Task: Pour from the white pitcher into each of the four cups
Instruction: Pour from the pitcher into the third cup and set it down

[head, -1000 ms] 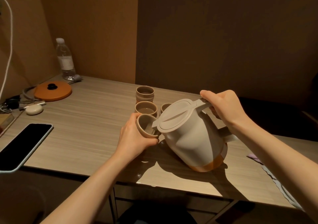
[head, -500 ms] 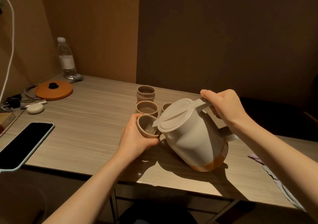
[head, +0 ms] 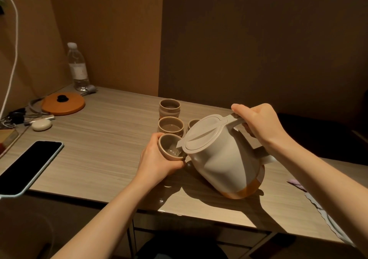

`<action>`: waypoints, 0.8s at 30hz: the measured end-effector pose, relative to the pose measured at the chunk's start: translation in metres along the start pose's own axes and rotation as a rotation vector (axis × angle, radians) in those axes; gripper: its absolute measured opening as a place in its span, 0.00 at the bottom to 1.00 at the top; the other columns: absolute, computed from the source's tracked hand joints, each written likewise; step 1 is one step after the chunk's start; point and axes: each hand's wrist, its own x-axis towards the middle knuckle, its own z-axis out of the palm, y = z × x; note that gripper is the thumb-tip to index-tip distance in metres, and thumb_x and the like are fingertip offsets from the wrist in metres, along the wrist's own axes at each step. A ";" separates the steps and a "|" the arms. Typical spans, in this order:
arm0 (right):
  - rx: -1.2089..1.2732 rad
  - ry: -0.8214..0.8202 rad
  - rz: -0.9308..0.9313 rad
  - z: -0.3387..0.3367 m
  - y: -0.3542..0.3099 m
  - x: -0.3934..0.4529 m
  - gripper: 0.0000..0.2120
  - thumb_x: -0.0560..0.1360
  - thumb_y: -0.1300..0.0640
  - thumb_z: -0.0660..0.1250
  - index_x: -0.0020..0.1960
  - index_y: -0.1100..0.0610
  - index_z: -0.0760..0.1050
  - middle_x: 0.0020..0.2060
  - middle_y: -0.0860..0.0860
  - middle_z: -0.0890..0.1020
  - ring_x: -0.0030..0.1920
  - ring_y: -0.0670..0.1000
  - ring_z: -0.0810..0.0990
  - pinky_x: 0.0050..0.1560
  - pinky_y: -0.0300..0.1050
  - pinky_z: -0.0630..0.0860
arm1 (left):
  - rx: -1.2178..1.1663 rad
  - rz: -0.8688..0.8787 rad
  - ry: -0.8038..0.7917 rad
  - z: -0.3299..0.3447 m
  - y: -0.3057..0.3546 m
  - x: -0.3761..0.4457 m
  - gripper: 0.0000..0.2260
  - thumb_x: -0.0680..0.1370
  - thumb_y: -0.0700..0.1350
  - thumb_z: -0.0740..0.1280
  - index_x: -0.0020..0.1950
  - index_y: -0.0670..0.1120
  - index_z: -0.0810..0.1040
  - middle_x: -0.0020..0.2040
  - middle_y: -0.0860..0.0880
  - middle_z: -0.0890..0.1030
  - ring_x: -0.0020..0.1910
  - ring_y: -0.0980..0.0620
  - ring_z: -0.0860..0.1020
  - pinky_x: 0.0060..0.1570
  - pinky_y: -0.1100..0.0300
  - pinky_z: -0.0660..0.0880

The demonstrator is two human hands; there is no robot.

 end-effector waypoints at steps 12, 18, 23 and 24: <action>-0.019 -0.006 0.007 0.002 -0.001 0.001 0.34 0.67 0.38 0.64 0.31 0.73 0.72 0.25 0.58 0.70 0.28 0.55 0.67 0.37 0.53 0.67 | -0.002 -0.023 0.011 0.000 -0.003 -0.001 0.38 0.58 0.46 0.83 0.63 0.54 0.69 0.56 0.55 0.77 0.56 0.54 0.76 0.50 0.60 0.74; -0.022 -0.008 0.013 0.002 0.000 0.001 0.34 0.66 0.36 0.64 0.30 0.71 0.73 0.24 0.57 0.70 0.27 0.55 0.67 0.38 0.53 0.68 | -0.013 -0.024 -0.002 -0.001 -0.001 -0.002 0.37 0.59 0.45 0.82 0.64 0.53 0.69 0.56 0.55 0.77 0.56 0.55 0.75 0.48 0.63 0.72; -0.025 -0.010 0.006 0.002 0.001 0.002 0.31 0.73 0.43 0.66 0.31 0.73 0.72 0.24 0.57 0.70 0.27 0.54 0.67 0.37 0.50 0.68 | -0.021 -0.031 -0.006 -0.001 -0.001 -0.001 0.38 0.59 0.45 0.82 0.64 0.53 0.69 0.56 0.55 0.77 0.57 0.54 0.75 0.50 0.62 0.73; -0.023 -0.007 0.007 0.001 0.001 0.003 0.31 0.74 0.44 0.66 0.31 0.73 0.72 0.24 0.57 0.69 0.26 0.53 0.66 0.36 0.49 0.67 | -0.019 -0.030 -0.007 -0.001 -0.001 -0.001 0.38 0.59 0.45 0.83 0.64 0.53 0.69 0.57 0.55 0.77 0.57 0.54 0.75 0.51 0.61 0.73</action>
